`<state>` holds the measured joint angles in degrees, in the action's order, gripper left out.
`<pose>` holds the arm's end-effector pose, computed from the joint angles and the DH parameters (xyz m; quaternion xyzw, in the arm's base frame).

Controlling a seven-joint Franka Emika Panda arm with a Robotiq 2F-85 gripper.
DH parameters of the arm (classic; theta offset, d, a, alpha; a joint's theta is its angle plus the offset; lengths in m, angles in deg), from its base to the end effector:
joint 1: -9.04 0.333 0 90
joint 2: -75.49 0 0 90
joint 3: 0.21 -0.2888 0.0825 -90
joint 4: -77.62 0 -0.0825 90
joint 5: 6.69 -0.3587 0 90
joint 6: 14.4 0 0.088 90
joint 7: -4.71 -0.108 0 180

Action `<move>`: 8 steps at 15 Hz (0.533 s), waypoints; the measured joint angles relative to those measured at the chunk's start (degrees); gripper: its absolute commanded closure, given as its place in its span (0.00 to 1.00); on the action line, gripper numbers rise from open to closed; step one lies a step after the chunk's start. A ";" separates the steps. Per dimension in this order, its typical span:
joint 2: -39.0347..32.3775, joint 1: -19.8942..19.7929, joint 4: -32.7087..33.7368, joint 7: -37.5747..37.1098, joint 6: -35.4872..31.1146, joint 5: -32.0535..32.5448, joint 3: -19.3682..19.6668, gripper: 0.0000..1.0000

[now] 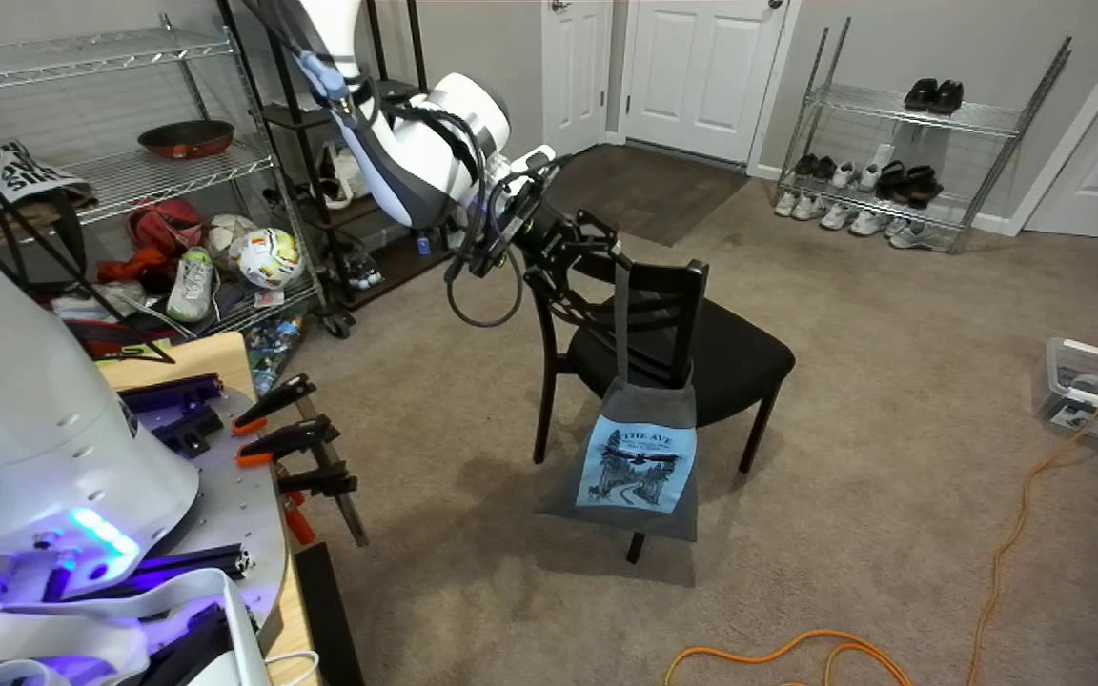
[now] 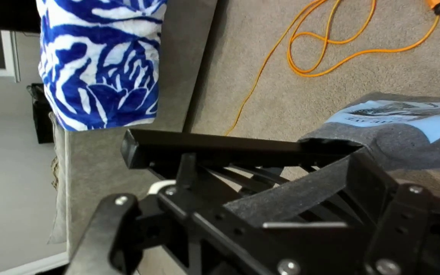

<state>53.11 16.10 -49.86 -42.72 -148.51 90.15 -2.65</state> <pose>0.5044 0.0688 0.1811 0.8175 0.3418 0.1407 0.4416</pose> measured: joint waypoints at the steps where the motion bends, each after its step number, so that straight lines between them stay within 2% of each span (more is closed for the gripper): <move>1: -0.68 -0.20 0.46 -0.48 0.94 -1.55 -0.35 0.00; 6: -3.67 -1.04 3.24 -1.49 1.90 -4.41 -1.01 0.00; 8: -4.00 -1.72 3.55 -1.44 -2.09 -3.62 -1.38 0.00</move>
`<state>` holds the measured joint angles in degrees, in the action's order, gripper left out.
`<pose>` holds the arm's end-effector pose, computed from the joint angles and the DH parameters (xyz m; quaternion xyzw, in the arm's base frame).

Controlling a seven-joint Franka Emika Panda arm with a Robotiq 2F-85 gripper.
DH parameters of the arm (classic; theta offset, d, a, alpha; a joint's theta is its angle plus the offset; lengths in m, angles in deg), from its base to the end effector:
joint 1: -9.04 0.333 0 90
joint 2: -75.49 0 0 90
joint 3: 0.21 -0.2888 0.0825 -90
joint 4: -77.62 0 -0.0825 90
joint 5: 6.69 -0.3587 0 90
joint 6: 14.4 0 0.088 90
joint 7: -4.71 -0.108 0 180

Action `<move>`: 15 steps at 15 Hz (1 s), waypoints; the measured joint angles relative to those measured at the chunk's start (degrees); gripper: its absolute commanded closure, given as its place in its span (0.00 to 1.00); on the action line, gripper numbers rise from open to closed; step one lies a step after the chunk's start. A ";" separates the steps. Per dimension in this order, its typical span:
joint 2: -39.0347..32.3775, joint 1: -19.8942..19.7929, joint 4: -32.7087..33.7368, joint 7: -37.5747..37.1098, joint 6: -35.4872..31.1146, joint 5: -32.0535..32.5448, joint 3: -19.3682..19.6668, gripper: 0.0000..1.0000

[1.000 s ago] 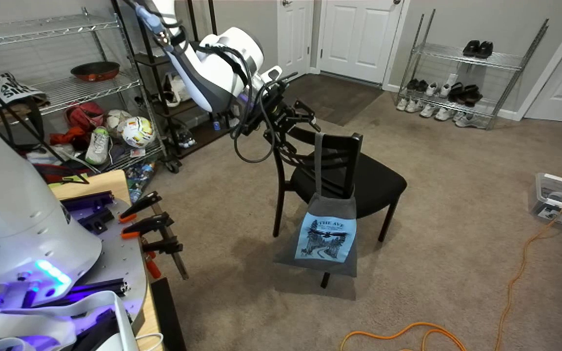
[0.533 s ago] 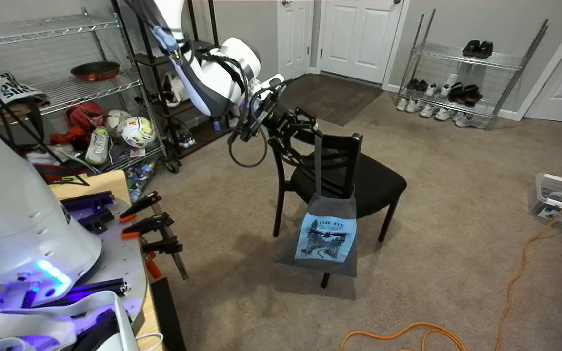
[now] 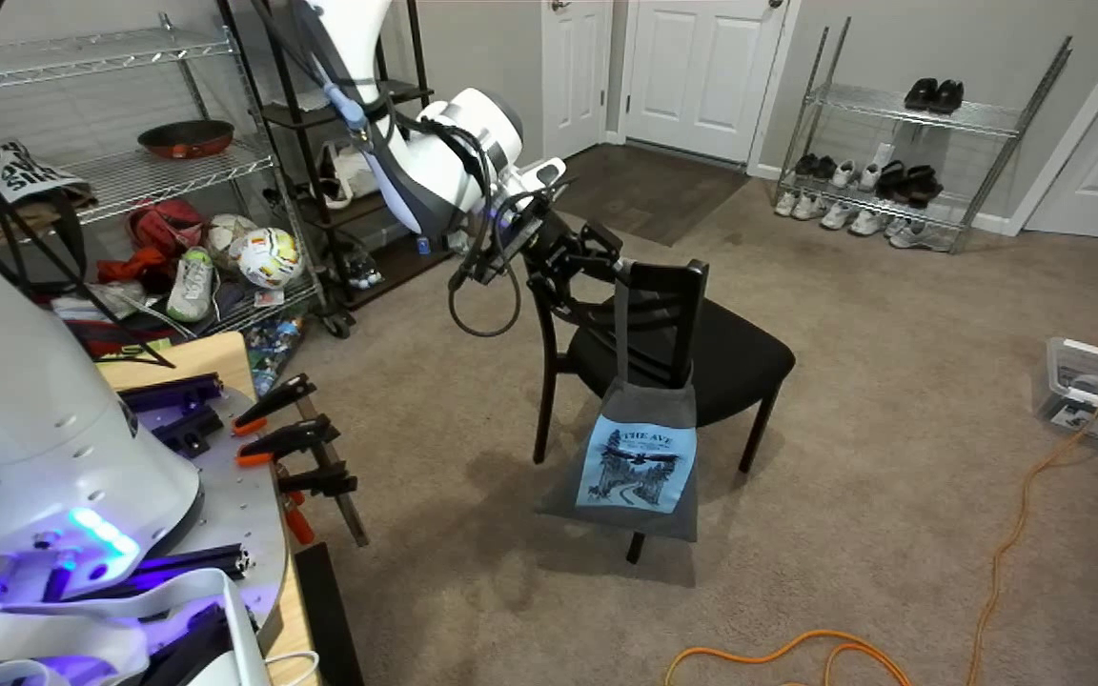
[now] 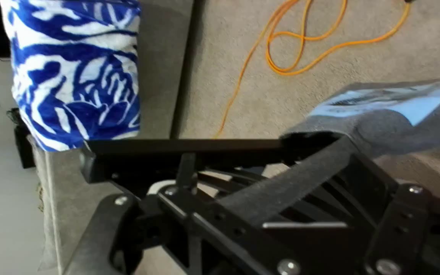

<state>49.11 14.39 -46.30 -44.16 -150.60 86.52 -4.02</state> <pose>0.5160 0.0732 0.1643 0.8465 0.3119 0.1387 0.4086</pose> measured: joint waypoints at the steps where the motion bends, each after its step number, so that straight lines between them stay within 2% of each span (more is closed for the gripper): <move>1: 0.00 -0.43 0.03 0.05 -2.28 0.38 -0.15 0.00; 4: 0.00 -1.22 0.06 0.06 -3.82 1.04 -0.36 0.00; 9: -0.01 -1.12 0.06 -0.33 -2.67 1.18 -0.76 0.00; 11: -0.39 0.57 -0.15 -3.55 3.49 1.93 -1.38 0.00; 15: -4.00 6.66 -0.51 -10.87 20.04 2.09 -3.70 0.00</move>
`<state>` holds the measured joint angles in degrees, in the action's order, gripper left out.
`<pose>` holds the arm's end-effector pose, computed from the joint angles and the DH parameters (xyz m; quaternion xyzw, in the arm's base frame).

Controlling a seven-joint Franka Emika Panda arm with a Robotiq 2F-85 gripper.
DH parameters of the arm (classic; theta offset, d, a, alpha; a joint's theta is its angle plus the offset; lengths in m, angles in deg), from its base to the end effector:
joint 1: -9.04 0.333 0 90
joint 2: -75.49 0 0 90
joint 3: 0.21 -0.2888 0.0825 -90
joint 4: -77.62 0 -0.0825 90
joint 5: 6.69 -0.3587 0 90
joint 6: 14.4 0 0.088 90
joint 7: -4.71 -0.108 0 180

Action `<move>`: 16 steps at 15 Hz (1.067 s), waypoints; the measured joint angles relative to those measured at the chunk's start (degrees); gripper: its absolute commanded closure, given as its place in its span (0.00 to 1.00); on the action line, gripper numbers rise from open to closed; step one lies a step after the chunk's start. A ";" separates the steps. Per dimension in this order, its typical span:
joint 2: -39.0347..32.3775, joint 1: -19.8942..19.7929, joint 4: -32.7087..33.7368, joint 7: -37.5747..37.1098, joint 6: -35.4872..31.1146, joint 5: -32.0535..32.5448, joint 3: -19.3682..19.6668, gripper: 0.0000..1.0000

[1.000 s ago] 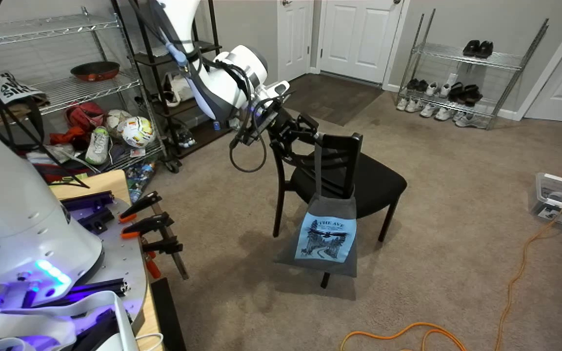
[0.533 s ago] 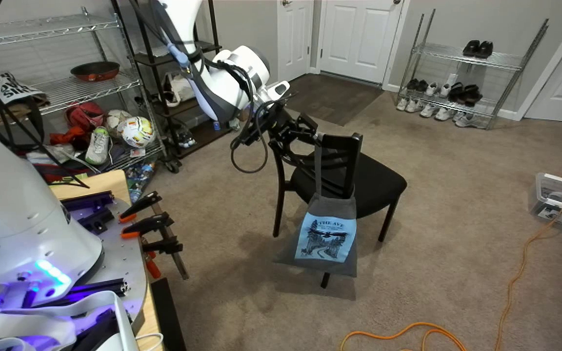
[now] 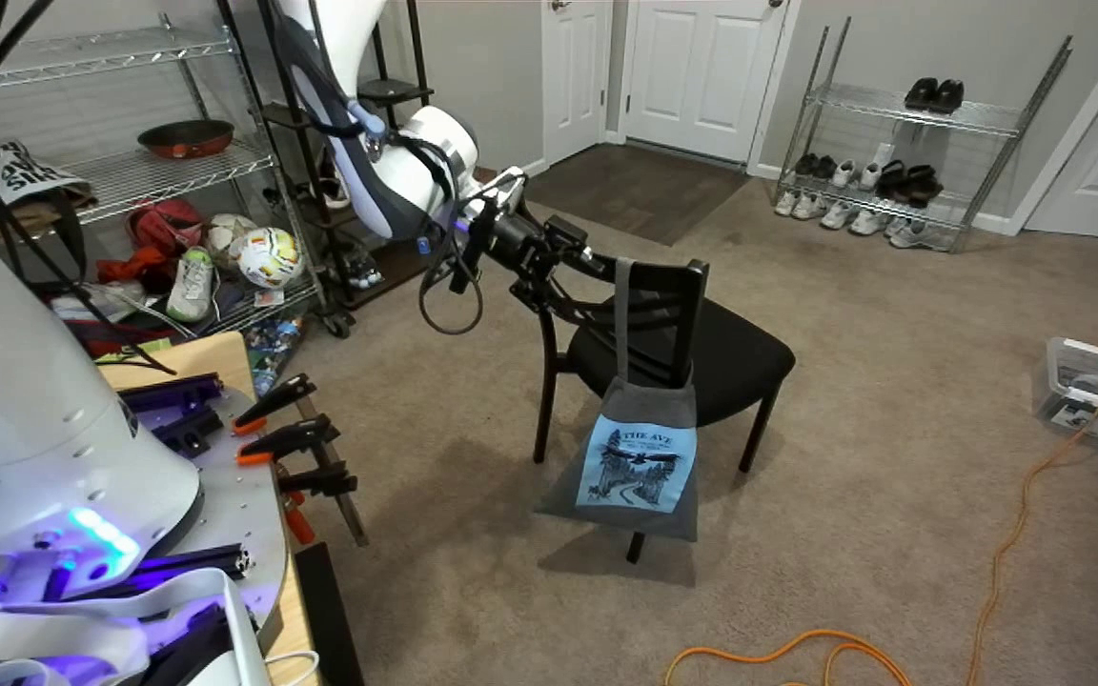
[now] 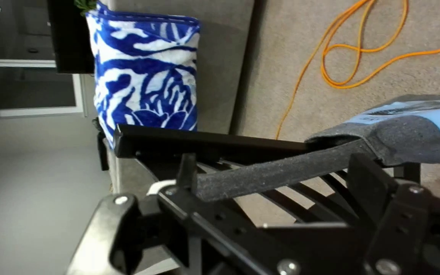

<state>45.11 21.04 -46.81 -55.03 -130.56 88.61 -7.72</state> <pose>0.4923 0.1171 0.1372 0.7989 0.2689 0.1556 0.5151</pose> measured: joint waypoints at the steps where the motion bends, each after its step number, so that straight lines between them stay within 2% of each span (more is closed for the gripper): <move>1: -1.24 1.39 0.00 -1.84 3.82 -0.01 -0.62 0.00; 5: -6.31 4.96 0.53 -5.12 14.47 0.35 -2.43 0.00; 12: -12.30 6.08 0.66 -5.12 17.68 15.55 -2.86 0.00; 16: -14.21 6.08 0.69 -5.12 23.15 20.08 -3.02 0.00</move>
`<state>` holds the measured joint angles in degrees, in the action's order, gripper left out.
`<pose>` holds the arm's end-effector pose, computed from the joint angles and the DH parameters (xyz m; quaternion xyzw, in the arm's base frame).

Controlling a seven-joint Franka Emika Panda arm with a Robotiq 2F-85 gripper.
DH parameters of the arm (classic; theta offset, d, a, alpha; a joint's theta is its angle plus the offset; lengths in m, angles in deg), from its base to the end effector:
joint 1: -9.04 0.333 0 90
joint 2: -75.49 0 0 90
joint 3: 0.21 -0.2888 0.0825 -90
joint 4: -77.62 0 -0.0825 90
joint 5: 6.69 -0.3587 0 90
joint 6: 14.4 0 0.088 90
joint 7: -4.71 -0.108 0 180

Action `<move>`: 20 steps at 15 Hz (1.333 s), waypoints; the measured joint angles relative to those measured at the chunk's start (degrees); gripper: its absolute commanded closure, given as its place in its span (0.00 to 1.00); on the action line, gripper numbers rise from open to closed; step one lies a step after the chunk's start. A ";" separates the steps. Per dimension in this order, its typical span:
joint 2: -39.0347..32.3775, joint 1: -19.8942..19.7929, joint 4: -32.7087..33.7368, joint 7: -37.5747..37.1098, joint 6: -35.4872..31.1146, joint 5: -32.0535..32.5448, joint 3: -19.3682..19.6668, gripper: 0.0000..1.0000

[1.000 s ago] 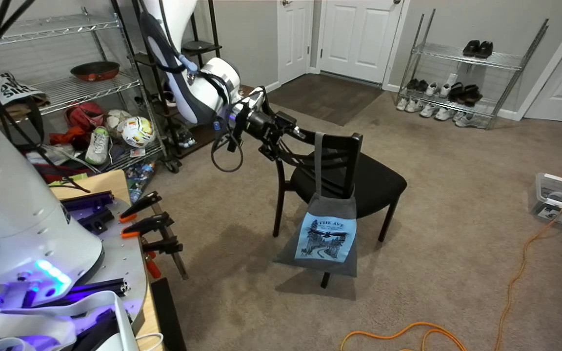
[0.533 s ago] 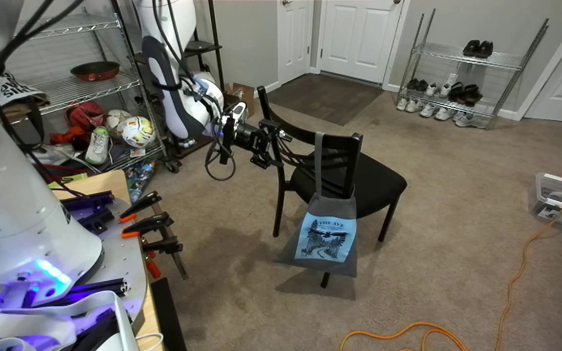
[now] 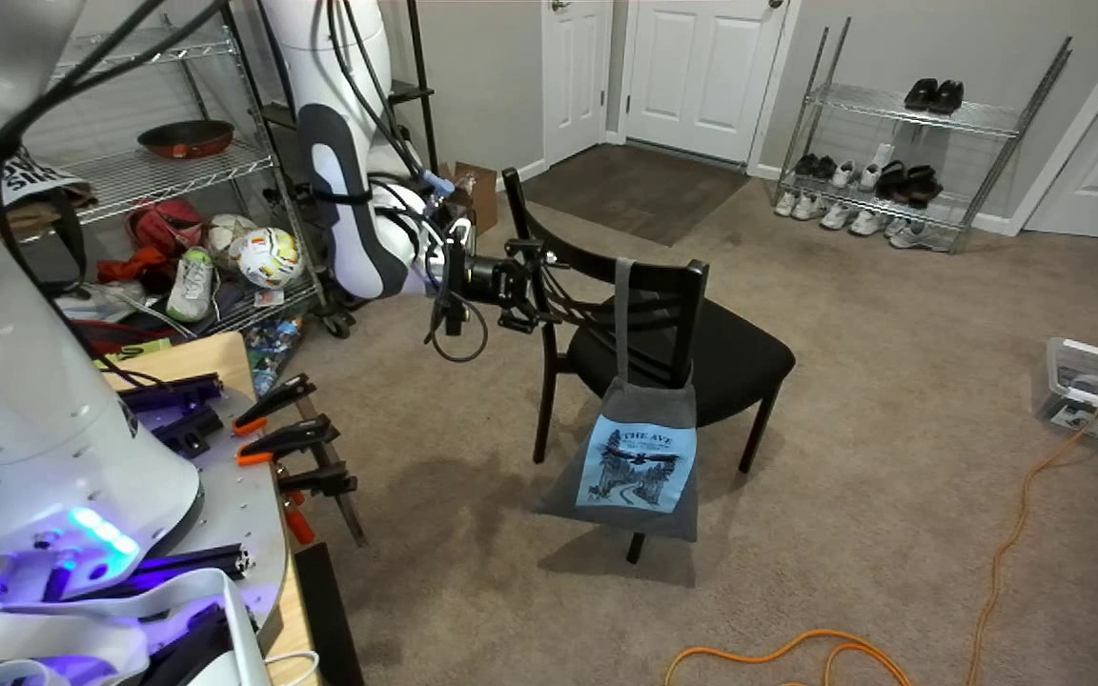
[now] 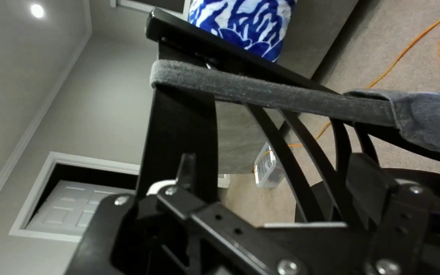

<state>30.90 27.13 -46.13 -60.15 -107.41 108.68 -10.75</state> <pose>0.4574 0.1547 0.0577 0.6287 0.3788 0.2331 0.6379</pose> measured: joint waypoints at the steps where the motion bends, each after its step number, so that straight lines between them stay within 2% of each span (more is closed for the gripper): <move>1: -0.39 0.00 0.04 0.00 1.99 0.29 -0.07 0.00; 8: -3.82 -0.33 2.09 -1.31 14.54 0.36 0.01 0.00; 13: -5.47 -1.86 3.19 -1.52 13.55 1.86 -0.41 0.00; 20: -5.47 -1.98 3.36 -1.52 13.62 1.86 -0.70 0.00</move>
<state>25.42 25.14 -42.77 -61.67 -93.78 110.55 -11.45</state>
